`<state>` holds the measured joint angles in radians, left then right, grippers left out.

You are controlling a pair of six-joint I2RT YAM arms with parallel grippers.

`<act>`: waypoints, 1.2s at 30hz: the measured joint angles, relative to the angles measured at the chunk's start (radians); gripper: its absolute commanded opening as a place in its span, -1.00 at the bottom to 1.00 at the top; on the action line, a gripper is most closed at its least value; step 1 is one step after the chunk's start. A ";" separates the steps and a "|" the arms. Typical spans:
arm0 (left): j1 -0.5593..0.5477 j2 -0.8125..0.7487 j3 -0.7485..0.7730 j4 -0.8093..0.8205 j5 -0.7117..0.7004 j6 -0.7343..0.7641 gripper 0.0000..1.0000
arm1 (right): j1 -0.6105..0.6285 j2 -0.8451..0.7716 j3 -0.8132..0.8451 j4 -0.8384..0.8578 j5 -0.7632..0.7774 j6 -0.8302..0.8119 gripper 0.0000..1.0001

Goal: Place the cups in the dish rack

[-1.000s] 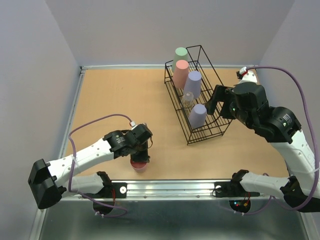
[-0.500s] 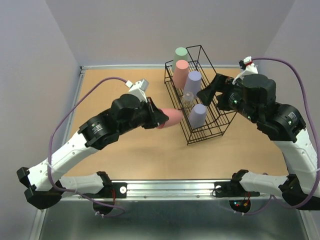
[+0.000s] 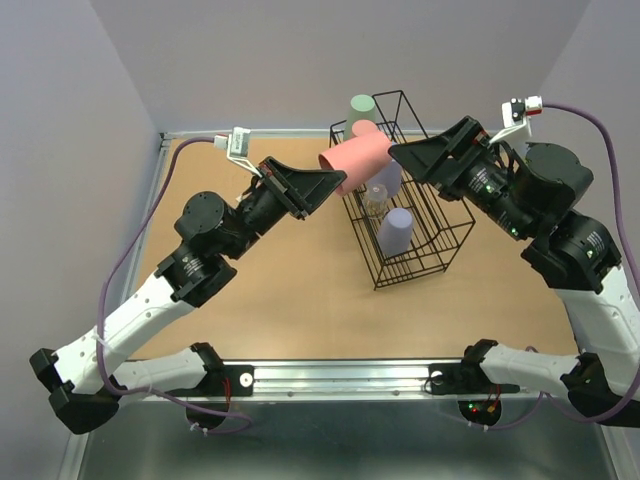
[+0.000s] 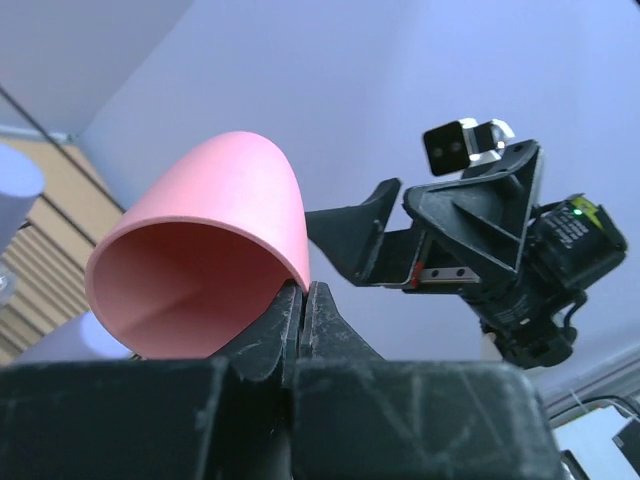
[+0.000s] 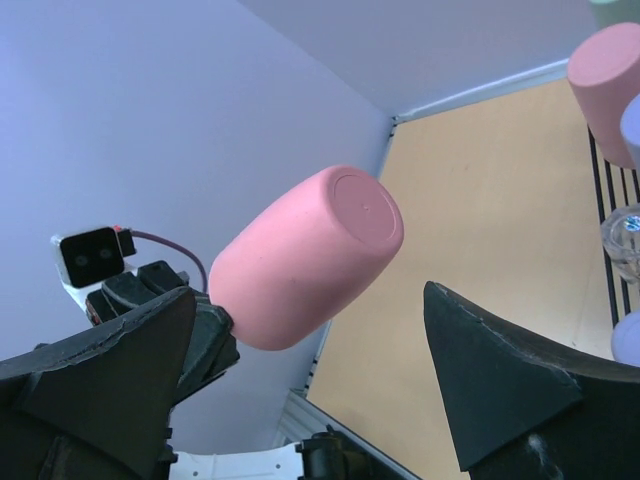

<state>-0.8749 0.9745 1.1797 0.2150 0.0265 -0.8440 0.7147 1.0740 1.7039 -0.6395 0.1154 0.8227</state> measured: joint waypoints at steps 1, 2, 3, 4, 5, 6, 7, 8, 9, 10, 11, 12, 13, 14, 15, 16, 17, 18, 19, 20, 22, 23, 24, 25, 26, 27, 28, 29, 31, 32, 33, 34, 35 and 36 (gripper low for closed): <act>0.000 0.005 -0.009 0.036 0.009 -0.003 -1.00 | 0.000 0.001 -0.003 0.008 -0.002 0.010 1.00; 0.000 0.010 -0.021 0.074 0.020 -0.009 -1.00 | 0.000 0.002 -0.005 0.017 -0.005 0.017 1.00; 0.000 0.010 -0.032 0.101 0.024 -0.012 -1.00 | 0.000 0.003 -0.010 0.024 -0.008 0.023 1.00; 0.000 0.010 -0.048 0.138 0.033 -0.019 -1.00 | 0.000 0.002 -0.019 0.034 -0.008 0.033 1.00; 0.000 0.010 -0.053 0.153 0.037 -0.021 -1.00 | 0.000 0.003 -0.025 0.037 -0.009 0.038 1.00; 0.000 0.010 -0.061 0.180 0.045 -0.027 -1.00 | 0.000 0.004 -0.039 0.047 -0.010 0.046 1.00; 0.000 0.010 -0.066 0.197 0.050 -0.031 -1.00 | 0.000 0.005 -0.048 0.053 -0.010 0.052 1.00; 0.000 0.010 -0.075 0.224 0.057 -0.038 -1.00 | 0.000 0.005 -0.068 0.068 -0.010 0.061 1.00; 0.000 0.010 -0.082 0.246 0.066 -0.044 -1.00 | 0.000 0.006 -0.078 0.074 -0.010 0.066 1.00; 0.000 0.010 -0.089 0.265 0.070 -0.047 -1.00 | 0.000 0.008 -0.087 0.080 -0.010 0.075 1.00; 0.002 0.010 -0.098 0.276 0.071 -0.052 -1.00 | 0.000 0.010 -0.096 0.090 -0.010 0.082 1.00; 0.006 0.010 -0.106 0.290 0.074 -0.056 -1.00 | 0.000 0.010 -0.103 0.101 -0.010 0.088 1.00; 0.009 0.011 -0.112 0.299 0.077 -0.061 -1.00 | 0.000 0.010 -0.109 0.116 -0.010 0.093 1.00; 0.010 0.012 -0.115 0.308 0.080 -0.066 -1.00 | 0.000 0.010 -0.112 0.123 -0.010 0.098 1.00; 0.010 0.013 -0.116 0.314 0.084 -0.068 -1.00 | 0.000 0.010 -0.116 0.137 -0.010 0.103 1.00; 0.009 0.013 -0.116 0.320 0.088 -0.070 -1.00 | 0.000 0.010 -0.117 0.147 -0.010 0.108 1.00; 0.010 0.013 -0.116 0.327 0.092 -0.073 -1.00 | 0.000 0.010 -0.117 0.153 -0.011 0.109 0.99; 0.010 0.013 -0.116 0.336 0.096 -0.076 -1.00 | 0.000 0.010 -0.117 0.167 -0.011 0.113 0.97; 0.010 0.013 -0.117 0.343 0.099 -0.078 -1.00 | 0.000 0.010 -0.117 0.178 -0.011 0.115 0.95; 0.009 0.013 -0.117 0.349 0.103 -0.080 -1.00 | 0.000 0.010 -0.117 0.191 -0.011 0.117 0.92; 0.008 0.013 -0.120 0.364 0.114 -0.084 -1.00 | 0.000 0.010 -0.121 0.215 -0.011 0.119 0.80; 0.008 0.013 -0.121 0.368 0.117 -0.085 -1.00 | 0.000 0.008 -0.126 0.228 -0.011 0.120 0.76; 0.008 0.013 -0.121 0.372 0.119 -0.086 -1.00 | 0.000 0.008 -0.132 0.238 -0.012 0.121 0.64; 0.008 0.013 -0.123 0.373 0.120 -0.087 -1.00 | 0.000 0.008 -0.136 0.249 -0.015 0.123 0.58; 0.009 0.013 -0.125 0.373 0.121 -0.088 -1.00 | 0.000 0.008 -0.138 0.255 -0.016 0.126 0.52; 0.009 0.013 -0.126 0.373 0.122 -0.090 -1.00 | 0.000 0.008 -0.142 0.264 -0.020 0.128 0.41; 0.009 0.014 -0.127 0.372 0.124 -0.091 -1.00 | 0.000 0.008 -0.145 0.270 -0.024 0.127 0.36; 0.009 0.014 -0.130 0.375 0.123 -0.093 -1.00 | 0.000 0.008 -0.147 0.276 -0.027 0.130 0.33; 0.013 0.014 -0.135 0.383 0.123 -0.097 -1.00 | 0.000 0.010 -0.148 0.286 -0.037 0.133 0.27; 0.014 0.015 -0.137 0.389 0.123 -0.100 -1.00 | 0.000 0.010 -0.148 0.291 -0.040 0.136 0.25; 0.015 0.016 -0.137 0.393 0.123 -0.101 -1.00 | 0.000 0.011 -0.150 0.296 -0.043 0.135 0.24; 0.016 0.018 -0.138 0.397 0.124 -0.103 -1.00 | 0.000 0.012 -0.150 0.300 -0.045 0.136 0.16; 0.016 0.019 -0.138 0.400 0.124 -0.105 -1.00 | 0.000 0.013 -0.150 0.303 -0.047 0.136 0.09; 0.019 0.022 -0.138 0.405 0.127 -0.107 -1.00 | 0.000 0.013 -0.153 0.309 -0.047 0.137 -0.08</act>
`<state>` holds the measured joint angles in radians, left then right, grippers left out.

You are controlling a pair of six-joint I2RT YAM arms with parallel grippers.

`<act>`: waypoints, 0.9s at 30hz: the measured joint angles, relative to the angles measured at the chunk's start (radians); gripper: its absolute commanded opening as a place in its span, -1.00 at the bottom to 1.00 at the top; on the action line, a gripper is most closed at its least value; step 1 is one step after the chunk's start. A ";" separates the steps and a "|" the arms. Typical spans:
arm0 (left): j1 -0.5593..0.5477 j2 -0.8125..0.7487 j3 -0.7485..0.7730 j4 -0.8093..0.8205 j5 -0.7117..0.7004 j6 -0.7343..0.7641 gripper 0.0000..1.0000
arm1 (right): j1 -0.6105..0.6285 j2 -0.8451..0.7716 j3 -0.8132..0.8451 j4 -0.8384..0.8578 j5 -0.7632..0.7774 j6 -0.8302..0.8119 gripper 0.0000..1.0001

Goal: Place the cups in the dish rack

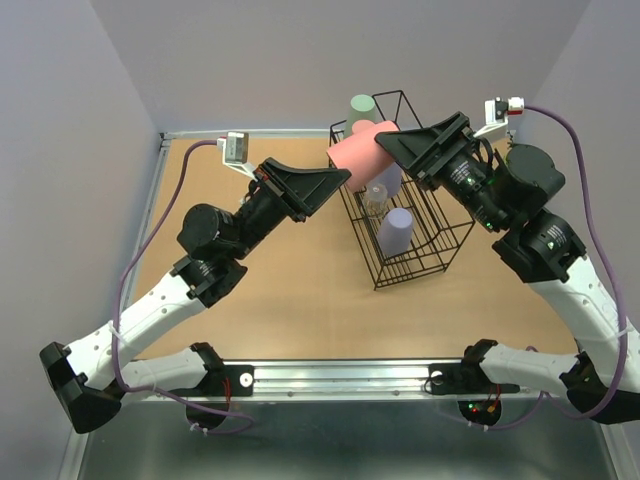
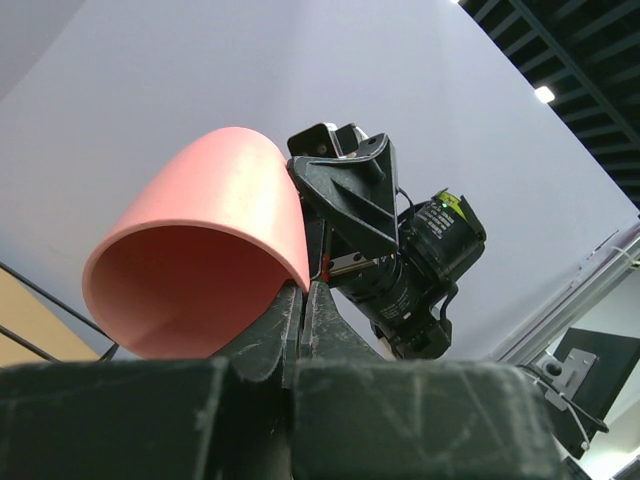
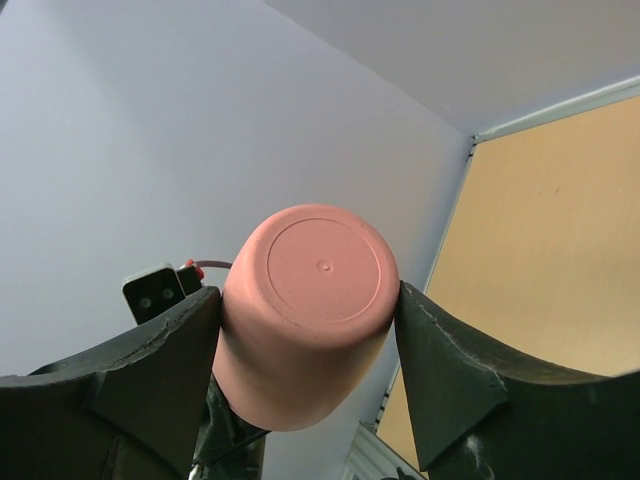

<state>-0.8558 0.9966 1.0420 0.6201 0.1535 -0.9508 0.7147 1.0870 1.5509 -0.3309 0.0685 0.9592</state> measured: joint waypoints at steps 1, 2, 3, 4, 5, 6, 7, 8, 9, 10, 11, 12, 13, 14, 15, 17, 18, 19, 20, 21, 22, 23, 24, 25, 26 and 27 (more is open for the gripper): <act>0.000 0.002 0.000 0.004 0.001 -0.002 -1.00 | 0.000 -0.001 -0.006 0.006 0.001 0.003 -0.17; 0.000 0.003 -0.001 0.005 0.002 -0.005 -1.00 | 0.000 -0.002 -0.010 0.011 0.001 0.006 -0.23; 0.001 0.004 -0.002 0.005 0.002 -0.006 -1.00 | 0.000 -0.002 -0.013 0.014 0.001 0.007 -0.23; 0.001 0.004 -0.002 0.005 0.002 -0.008 -1.00 | 0.000 -0.001 -0.016 0.018 0.002 0.008 -0.19; 0.001 0.004 -0.002 0.006 0.002 -0.010 -1.00 | 0.000 -0.001 -0.018 0.021 0.002 0.009 -0.12; 0.001 0.004 -0.002 0.008 0.003 -0.010 -1.00 | 0.000 -0.002 -0.021 0.028 0.001 0.010 0.01; 0.001 0.004 -0.002 0.009 0.004 -0.010 -1.00 | 0.000 -0.002 -0.024 0.033 0.001 0.012 0.07; 0.002 0.004 -0.003 0.011 0.005 -0.010 -1.00 | 0.000 -0.004 -0.028 0.038 0.001 0.014 0.17; 0.002 0.004 -0.005 0.013 0.005 -0.010 -1.00 | 0.000 -0.005 -0.029 0.040 0.001 0.014 0.38; 0.002 0.004 -0.007 0.016 0.005 -0.011 -1.00 | 0.000 -0.004 -0.030 0.040 0.002 0.014 0.45; 0.003 0.004 -0.011 0.022 0.005 -0.012 -1.00 | 0.000 -0.004 -0.030 0.041 0.001 0.014 0.49; 0.003 0.003 -0.014 0.026 0.005 -0.013 -1.00 | 0.000 -0.004 -0.030 0.040 0.001 0.014 0.56; 0.003 0.003 -0.016 0.028 0.005 -0.013 -1.00 | 0.000 -0.004 -0.030 0.040 0.001 0.016 0.62; 0.003 0.003 -0.018 0.029 0.010 -0.014 -1.00 | 0.000 -0.003 -0.030 0.040 0.000 0.016 0.62; 0.003 0.003 -0.020 0.031 0.015 -0.018 -1.00 | 0.000 0.000 -0.030 0.045 -0.002 0.021 0.62; 0.001 0.003 -0.022 0.029 0.029 -0.019 -1.00 | 0.000 0.003 -0.030 0.047 -0.004 0.023 0.65; 0.000 0.003 -0.022 0.027 0.034 -0.021 -1.00 | 0.000 0.006 -0.030 0.050 -0.006 0.024 0.65; 0.000 0.003 -0.023 0.027 0.038 -0.022 -1.00 | 0.000 0.008 -0.030 0.050 -0.006 0.027 0.64; 0.000 0.003 -0.024 0.027 0.042 -0.023 -1.00 | 0.000 0.010 -0.030 0.051 -0.008 0.029 0.58; 0.000 0.004 -0.026 0.027 0.046 -0.023 -1.00 | 0.000 0.012 -0.030 0.052 -0.009 0.028 0.42; 0.000 0.003 -0.028 0.028 0.047 -0.024 -1.00 | 0.000 0.013 -0.030 0.051 -0.008 0.030 0.31; 0.000 0.003 -0.028 0.030 0.048 -0.025 -1.00 | 0.000 0.014 -0.030 0.050 -0.006 0.032 0.23; 0.000 0.003 -0.028 0.032 0.047 -0.027 -1.00 | -0.001 0.015 -0.030 0.052 -0.006 0.034 0.07; 0.000 0.003 -0.028 0.034 0.047 -0.027 -1.00 | -0.001 0.016 -0.030 0.054 -0.006 0.034 -0.02; 0.000 0.003 -0.028 0.034 0.048 -0.027 -1.00 | -0.001 0.016 -0.030 0.055 -0.006 0.035 -0.11; 0.000 0.003 -0.028 0.035 0.047 -0.027 -1.00 | 0.000 0.015 -0.030 0.055 -0.006 0.037 -0.29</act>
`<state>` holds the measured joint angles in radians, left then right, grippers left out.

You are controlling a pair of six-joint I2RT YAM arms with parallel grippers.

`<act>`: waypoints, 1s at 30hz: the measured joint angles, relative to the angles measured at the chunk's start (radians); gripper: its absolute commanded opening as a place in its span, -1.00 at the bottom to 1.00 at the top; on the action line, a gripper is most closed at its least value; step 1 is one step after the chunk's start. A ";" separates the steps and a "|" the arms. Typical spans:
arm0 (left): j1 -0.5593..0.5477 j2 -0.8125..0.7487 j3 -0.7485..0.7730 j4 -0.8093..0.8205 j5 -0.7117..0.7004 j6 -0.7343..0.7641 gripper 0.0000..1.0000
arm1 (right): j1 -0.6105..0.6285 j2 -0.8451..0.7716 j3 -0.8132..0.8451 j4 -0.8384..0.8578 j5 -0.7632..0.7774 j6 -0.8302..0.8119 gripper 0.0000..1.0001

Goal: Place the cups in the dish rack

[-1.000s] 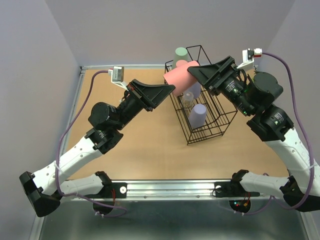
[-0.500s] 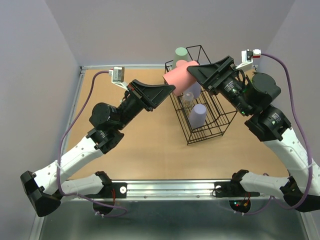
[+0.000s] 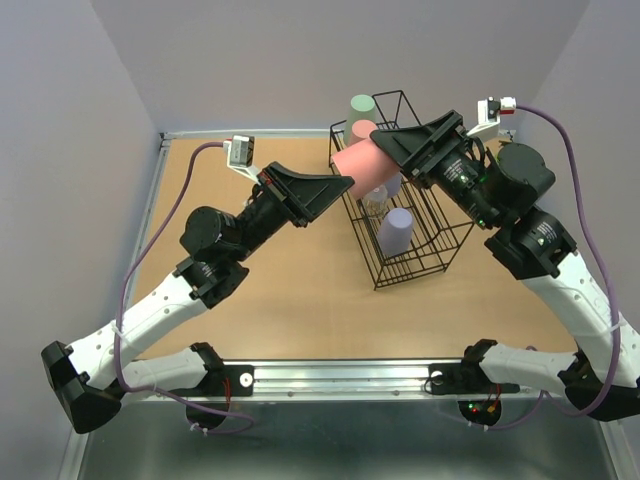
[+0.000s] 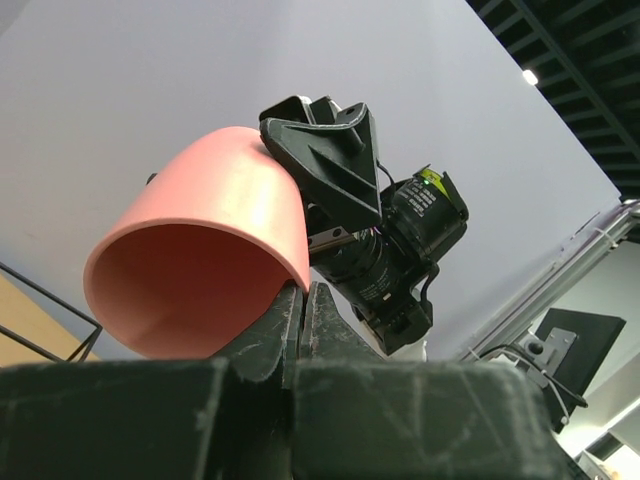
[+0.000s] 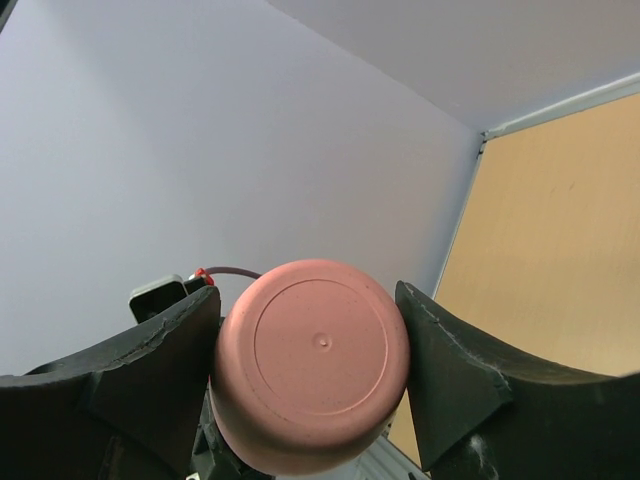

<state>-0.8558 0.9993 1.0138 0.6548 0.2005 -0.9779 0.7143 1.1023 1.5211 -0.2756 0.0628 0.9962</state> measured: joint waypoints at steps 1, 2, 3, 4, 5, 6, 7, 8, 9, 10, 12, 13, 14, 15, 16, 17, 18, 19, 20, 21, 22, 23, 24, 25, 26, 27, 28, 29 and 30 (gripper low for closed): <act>0.000 0.000 0.000 0.000 0.000 0.000 -1.00 | 0.000 0.000 0.000 0.000 0.000 0.000 -0.39; 0.000 0.000 0.000 0.000 0.000 0.000 -1.00 | 0.000 0.000 0.000 0.000 0.000 0.000 -0.48; 0.000 0.000 0.000 -0.002 0.000 0.000 -0.75 | 0.000 0.000 0.000 0.000 0.000 0.000 -0.63; 0.000 0.000 0.000 -0.002 0.000 0.000 -0.54 | 0.000 0.000 0.000 0.000 0.000 0.000 -0.70; 0.000 0.000 0.000 -0.002 0.000 0.000 -0.36 | 0.000 0.000 0.000 0.000 0.000 -0.001 -0.77; 0.000 0.000 0.000 -0.005 0.001 -0.002 -0.05 | 0.000 0.000 0.000 0.000 0.000 -0.001 -0.82; 0.000 0.000 0.000 -0.015 0.002 0.002 0.07 | 0.000 -0.001 0.000 0.000 -0.001 -0.002 -0.89; 0.000 0.000 0.000 -0.027 0.002 0.003 0.21 | 0.000 -0.001 0.000 -0.001 0.000 -0.002 -0.92; 0.000 0.000 0.000 -0.044 0.002 0.003 0.26 | 0.000 -0.002 0.000 -0.003 0.002 -0.007 -0.98; 0.000 -0.002 0.000 -0.063 0.001 0.010 0.29 | 0.000 -0.003 -0.001 -0.006 0.007 -0.012 -0.99; 0.000 -0.010 0.000 -0.117 -0.005 0.020 0.34 | 0.000 -0.004 -0.001 -0.021 0.031 -0.035 -0.99; 0.000 -0.017 0.000 -0.146 -0.010 0.026 0.35 | 0.000 -0.005 0.000 -0.034 0.045 -0.048 -0.99; 0.000 -0.033 0.000 -0.205 -0.021 0.039 0.35 | 0.000 -0.006 0.000 -0.053 0.063 -0.066 -0.99; 0.000 -0.042 0.000 -0.235 -0.028 0.049 0.36 | 0.000 -0.006 0.001 -0.069 0.079 -0.080 -0.99; 0.000 -0.064 0.000 -0.300 -0.047 0.066 0.35 | 0.000 -0.004 0.007 -0.102 0.108 -0.109 -0.99; 0.000 -0.077 0.000 -0.330 -0.054 0.071 0.35 | 0.000 -0.002 0.011 -0.121 0.121 -0.120 -0.99; 0.000 -0.101 0.000 -0.385 -0.073 0.083 0.35 | 0.000 0.005 0.026 -0.161 0.155 -0.148 -0.99; 0.000 -0.126 0.000 -0.431 -0.089 0.092 0.35 | 0.000 0.012 0.040 -0.190 0.182 -0.171 -0.99; 0.000 -0.151 -0.005 -0.461 -0.104 0.099 0.36 | 0.000 0.018 0.051 -0.215 0.212 -0.191 -0.99; 0.000 -0.179 -0.012 -0.494 -0.117 0.106 0.35 | 0.000 0.024 0.060 -0.238 0.241 -0.209 -0.99; 0.000 -0.208 -0.021 -0.521 -0.131 0.110 0.35 | 0.000 0.028 0.064 -0.258 0.264 -0.223 -0.99; 0.000 -0.243 -0.030 -0.557 -0.144 0.113 0.35 | 0.000 0.031 0.066 -0.277 0.287 -0.238 -0.99; 0.000 -0.262 -0.035 -0.575 -0.156 0.116 0.34 | 0.000 0.033 0.067 -0.290 0.312 -0.253 -0.99; 0.000 -0.286 -0.040 -0.603 -0.169 0.118 0.34 | 0.000 0.037 0.069 -0.309 0.337 -0.269 -0.99; 0.000 -0.312 -0.045 -0.631 -0.182 0.120 0.34 | 0.000 0.044 0.076 -0.333 0.366 -0.287 -0.99; 0.000 -0.327 -0.050 -0.651 -0.193 0.121 0.33 | 0.000 0.054 0.088 -0.355 0.395 -0.309 -0.99; 0.000 -0.343 -0.055 -0.671 -0.203 0.122 0.33 | -0.002 0.062 0.097 -0.365 0.412 -0.320 -0.99; 0.000 -0.365 -0.057 -0.692 -0.212 0.122 0.33 | -0.008 0.077 0.120 -0.385 0.439 -0.345 -0.99; 0.000 -0.375 -0.058 -0.705 -0.216 0.122 0.32 | -0.013 0.091 0.137 -0.393 0.454 -0.361 -0.99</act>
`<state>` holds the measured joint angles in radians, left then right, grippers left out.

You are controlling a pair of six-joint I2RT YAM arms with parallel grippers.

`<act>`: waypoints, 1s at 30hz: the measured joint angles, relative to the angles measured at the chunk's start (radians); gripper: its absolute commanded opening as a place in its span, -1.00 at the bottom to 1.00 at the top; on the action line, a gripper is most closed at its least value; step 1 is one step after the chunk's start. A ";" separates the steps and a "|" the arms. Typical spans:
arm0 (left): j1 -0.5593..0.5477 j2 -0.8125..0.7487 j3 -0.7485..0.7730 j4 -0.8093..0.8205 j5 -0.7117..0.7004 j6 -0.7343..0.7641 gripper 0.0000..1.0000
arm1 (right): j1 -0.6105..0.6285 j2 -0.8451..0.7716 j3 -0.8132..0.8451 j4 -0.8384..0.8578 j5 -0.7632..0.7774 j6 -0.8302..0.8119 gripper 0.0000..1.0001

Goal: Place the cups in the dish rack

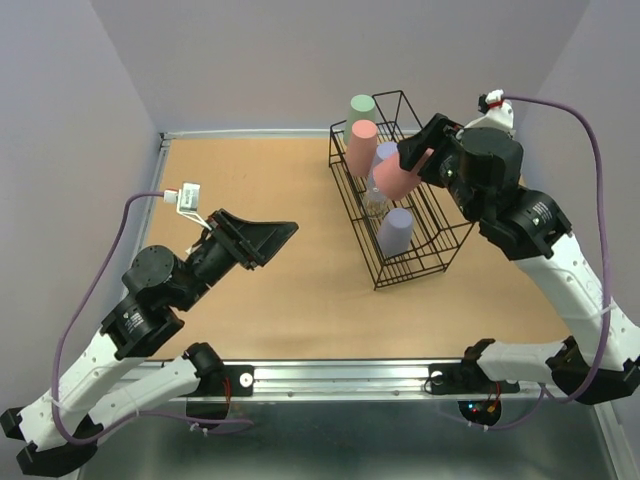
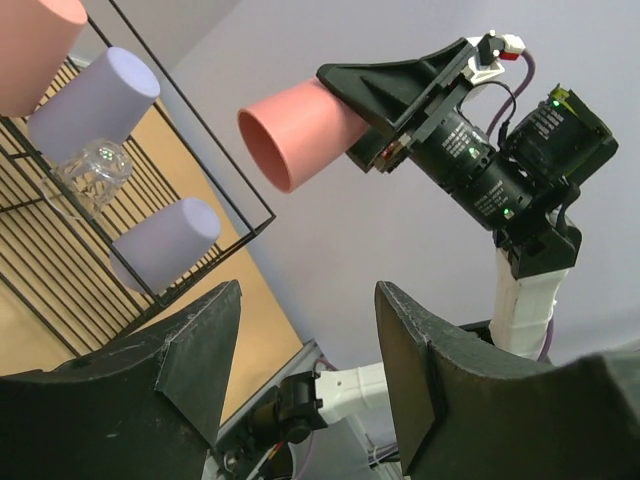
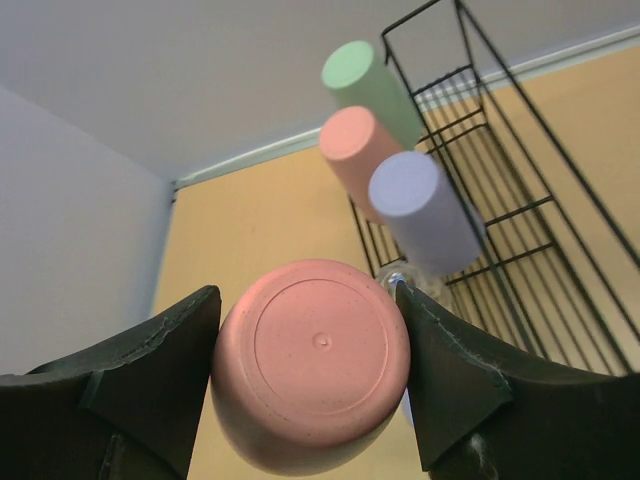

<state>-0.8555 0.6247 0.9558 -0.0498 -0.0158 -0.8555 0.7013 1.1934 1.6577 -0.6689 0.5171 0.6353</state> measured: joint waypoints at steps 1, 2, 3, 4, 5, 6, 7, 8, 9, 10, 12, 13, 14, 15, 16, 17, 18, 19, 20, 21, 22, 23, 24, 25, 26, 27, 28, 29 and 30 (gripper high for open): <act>0.000 -0.008 0.000 -0.009 -0.005 0.001 0.32 | -0.007 0.013 0.015 -0.006 0.017 -0.016 -0.99; 0.000 -0.015 0.000 -0.021 -0.010 0.002 0.31 | -0.017 0.024 0.029 -0.014 0.034 -0.037 -0.99; 0.000 -0.020 0.000 -0.034 -0.014 0.002 0.31 | -0.036 0.039 0.048 -0.024 0.047 -0.054 -0.99; 0.000 -0.022 0.000 -0.046 -0.018 0.003 0.31 | -0.058 0.053 0.068 -0.032 0.055 -0.072 -0.99; 0.000 -0.022 0.000 -0.062 -0.020 0.006 0.30 | -0.075 0.064 0.083 -0.035 0.063 -0.085 -0.99; 0.000 -0.022 0.000 -0.072 -0.021 0.009 0.30 | -0.098 0.074 0.096 -0.039 0.063 -0.095 -0.99; 0.000 -0.021 0.000 -0.084 -0.022 0.011 0.30 | -0.135 0.089 0.112 -0.043 0.058 -0.106 -0.99; 0.000 -0.021 0.000 -0.097 -0.023 0.014 0.30 | -0.163 0.098 0.123 -0.047 0.051 -0.113 -0.99; 0.000 -0.021 0.000 -0.105 -0.023 0.017 0.29 | -0.206 0.109 0.132 -0.049 0.032 -0.116 -0.99; 0.000 -0.021 0.000 -0.114 -0.023 0.021 0.29 | -0.257 0.121 0.140 -0.051 0.008 -0.119 -0.99; 0.000 -0.021 0.000 -0.129 -0.023 0.027 0.28 | -0.377 0.154 0.162 -0.058 -0.064 -0.118 -0.99; 0.000 -0.021 0.000 -0.139 -0.023 0.030 0.29 | -0.422 0.169 0.169 -0.060 -0.097 -0.115 -0.99; 0.000 -0.021 0.001 -0.145 -0.023 0.033 0.28 | -0.465 0.185 0.177 -0.064 -0.148 -0.111 -0.99; 0.000 -0.021 0.002 -0.150 -0.023 0.035 0.28 | -0.509 0.204 0.183 -0.064 -0.184 -0.109 -0.99; 0.000 -0.021 0.003 -0.154 -0.023 0.037 0.28 | -0.561 0.225 0.187 -0.065 -0.243 -0.099 -0.99; 0.000 -0.022 0.004 -0.161 -0.023 0.039 0.28 | -0.601 0.245 0.188 -0.065 -0.297 -0.087 -0.99; 0.000 -0.023 0.004 -0.164 -0.024 0.040 0.27 | -0.629 0.261 0.188 -0.068 -0.351 -0.076 -0.99; 0.000 -0.026 0.004 -0.170 -0.024 0.042 0.27 | -0.658 0.276 0.188 -0.069 -0.394 -0.064 -0.99; 0.000 -0.031 0.004 -0.177 -0.025 0.043 0.27 | -0.683 0.294 0.188 -0.074 -0.439 -0.052 -0.99; 0.000 -0.035 0.004 -0.182 -0.027 0.043 0.26 | -0.695 0.306 0.188 -0.079 -0.468 -0.047 -0.99; 0.000 -0.040 0.004 -0.186 -0.028 0.044 0.26 | -0.700 0.317 0.188 -0.083 -0.498 -0.040 -0.99; 0.000 -0.050 0.004 -0.190 -0.031 0.044 0.26 | -0.701 0.323 0.188 -0.086 -0.522 -0.036 -0.99; 0.000 -0.061 0.004 -0.195 -0.034 0.043 0.26 | -0.700 0.329 0.188 -0.087 -0.544 -0.034 -0.99; 0.000 -0.069 0.004 -0.199 -0.039 0.043 0.25 | -0.700 0.332 0.188 -0.087 -0.575 -0.030 -0.99; 0.000 -0.079 0.004 -0.203 -0.042 0.043 0.25 | -0.700 0.333 0.188 -0.087 -0.589 -0.029 -0.99; 0.000 -0.091 0.003 -0.205 -0.046 0.043 0.25 | -0.698 0.333 0.188 -0.087 -0.610 -0.027 -0.99; 0.000 -0.099 0.003 -0.205 -0.047 0.043 0.25 | -0.697 0.333 0.188 -0.086 -0.624 -0.025 -0.99; 0.000 -0.111 0.002 -0.205 -0.050 0.042 0.25 | -0.697 0.333 0.188 -0.085 -0.639 -0.023 -0.99; 0.000 -0.118 0.001 -0.206 -0.053 0.041 0.25 | -0.697 0.333 0.188 -0.084 -0.650 -0.019 -0.99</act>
<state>-0.8555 0.5064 0.9565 -0.2554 -0.0689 -0.8146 0.0044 1.5265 1.8454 -0.7532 -0.1326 0.6159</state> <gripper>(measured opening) 0.629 0.724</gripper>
